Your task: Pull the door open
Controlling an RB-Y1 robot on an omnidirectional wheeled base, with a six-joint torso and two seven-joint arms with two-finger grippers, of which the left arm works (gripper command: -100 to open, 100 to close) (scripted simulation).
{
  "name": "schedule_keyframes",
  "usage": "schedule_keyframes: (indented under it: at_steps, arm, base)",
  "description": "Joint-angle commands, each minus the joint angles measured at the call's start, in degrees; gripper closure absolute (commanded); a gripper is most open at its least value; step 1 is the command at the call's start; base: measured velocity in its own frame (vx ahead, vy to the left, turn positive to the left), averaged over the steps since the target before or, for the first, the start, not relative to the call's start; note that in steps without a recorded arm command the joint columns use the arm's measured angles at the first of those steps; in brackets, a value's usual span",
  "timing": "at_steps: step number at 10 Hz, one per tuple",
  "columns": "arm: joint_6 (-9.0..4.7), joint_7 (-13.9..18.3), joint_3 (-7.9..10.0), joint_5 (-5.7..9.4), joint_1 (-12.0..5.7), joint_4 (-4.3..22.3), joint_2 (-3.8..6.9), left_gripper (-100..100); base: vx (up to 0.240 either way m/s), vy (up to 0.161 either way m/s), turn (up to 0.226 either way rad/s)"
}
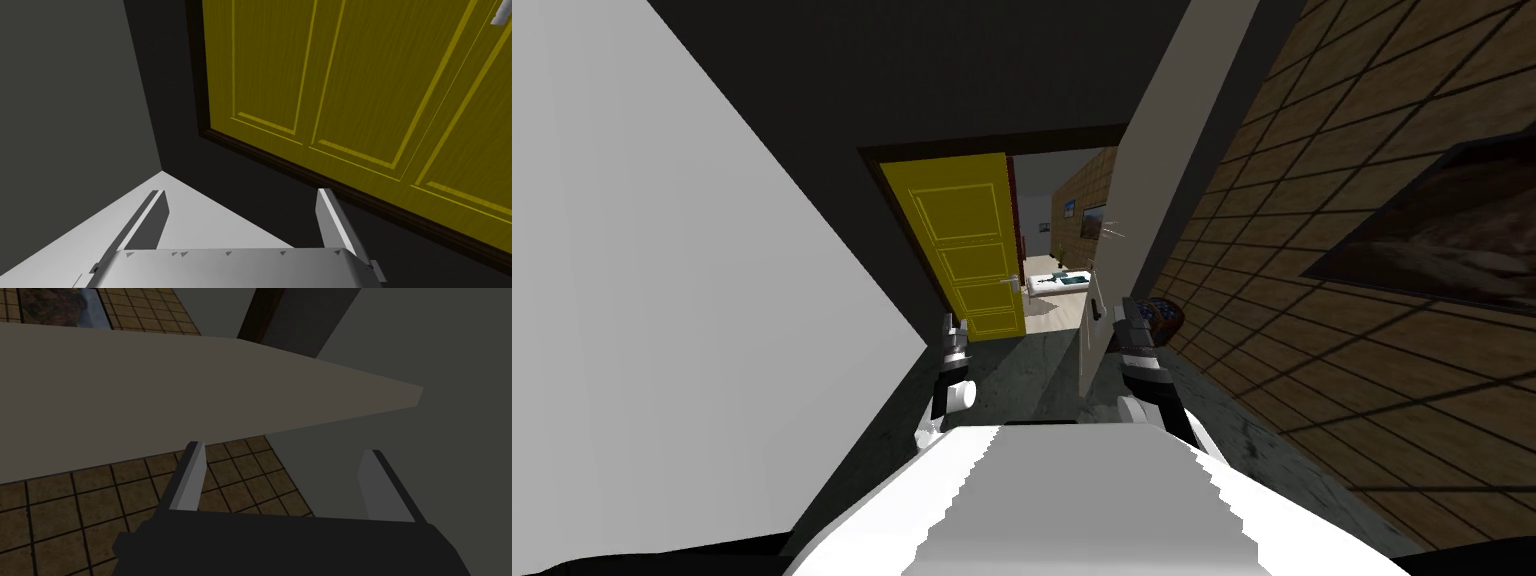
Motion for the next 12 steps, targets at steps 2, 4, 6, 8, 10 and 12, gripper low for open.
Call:
schedule_keyframes:
  at_steps: [2, 4, 6, 8, 10, 12]
  arm:
    - [0.1, -2.3, 0.37, 3.11, -3.39, 4.7, 1.0, -100]
    - [-0.01, -3.2, 0.45, 4.34, -4.71, 7.5, 1.36, -100]
    - [-0.11, -4.1, 0.53, 5.57, -6.02, 9.9, 1.73, -100]
    - [-0.32, -5.9, 0.69, 8.09, -8.71, 13.5, 2.45, -100]
    - [-0.43, -6.8, 0.77, 9.36, -10.07, 16.8, 2.81, -100]
    - [-0.54, -7.7, 0.86, 10.63, -11.42, 19.2, 3.17, -100]
  base:
    - [0.085, 0.024, -0.191]
    - [0.059, 0.024, -0.072]
    - [0.066, 0.023, -0.129]
    - [0.058, 0.022, -0.133]
    - [0.055, 0.022, -0.085]
    - [0.067, 0.026, -0.138]
